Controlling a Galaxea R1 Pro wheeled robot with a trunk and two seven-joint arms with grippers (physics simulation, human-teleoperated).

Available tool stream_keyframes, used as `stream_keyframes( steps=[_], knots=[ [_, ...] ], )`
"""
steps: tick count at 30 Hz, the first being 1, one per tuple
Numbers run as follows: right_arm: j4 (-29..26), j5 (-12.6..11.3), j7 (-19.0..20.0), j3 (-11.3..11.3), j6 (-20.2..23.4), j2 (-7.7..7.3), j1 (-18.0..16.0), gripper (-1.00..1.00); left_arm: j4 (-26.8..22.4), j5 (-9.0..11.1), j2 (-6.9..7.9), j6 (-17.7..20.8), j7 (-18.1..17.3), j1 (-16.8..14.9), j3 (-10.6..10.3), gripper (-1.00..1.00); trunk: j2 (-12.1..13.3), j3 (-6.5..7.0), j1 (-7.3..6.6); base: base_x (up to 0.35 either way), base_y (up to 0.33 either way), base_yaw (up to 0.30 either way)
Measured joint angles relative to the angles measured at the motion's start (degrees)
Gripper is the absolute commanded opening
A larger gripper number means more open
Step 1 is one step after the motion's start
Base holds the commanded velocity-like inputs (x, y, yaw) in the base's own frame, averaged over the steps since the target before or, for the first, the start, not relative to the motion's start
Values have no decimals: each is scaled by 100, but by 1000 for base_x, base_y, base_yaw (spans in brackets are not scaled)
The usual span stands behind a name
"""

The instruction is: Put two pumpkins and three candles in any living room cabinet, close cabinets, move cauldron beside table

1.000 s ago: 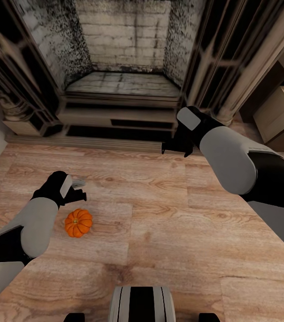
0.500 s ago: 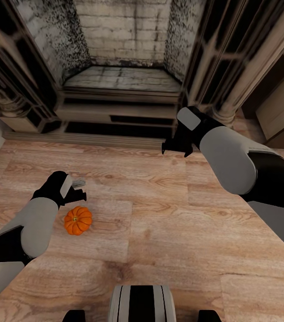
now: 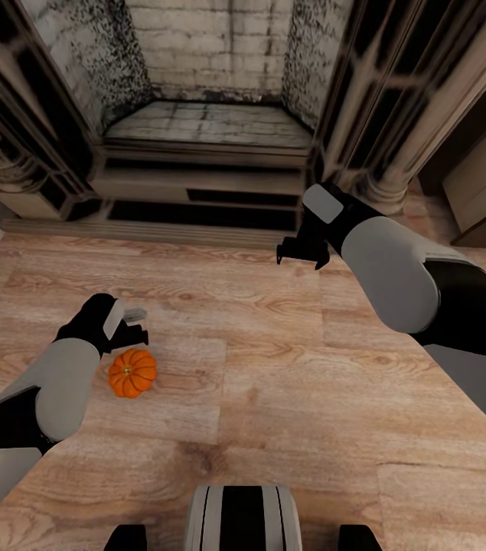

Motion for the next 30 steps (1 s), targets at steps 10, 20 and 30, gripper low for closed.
stream_keyframes(
  steps=[10,20,30],
  knots=[
    [0,-4,0,-3,0,0,21,100,109,6,0,-10,-1,2,-2,100,-5,-88,11,0,0,0],
    [6,-2,0,-6,0,0,45,100,271,6,8,-11,-3,3,1,100,-7,-111,13,0,0,0],
    [1,2,0,-6,0,0,142,100,322,5,54,-13,-4,6,1,100,-7,-111,13,0,0,0]
  ],
)
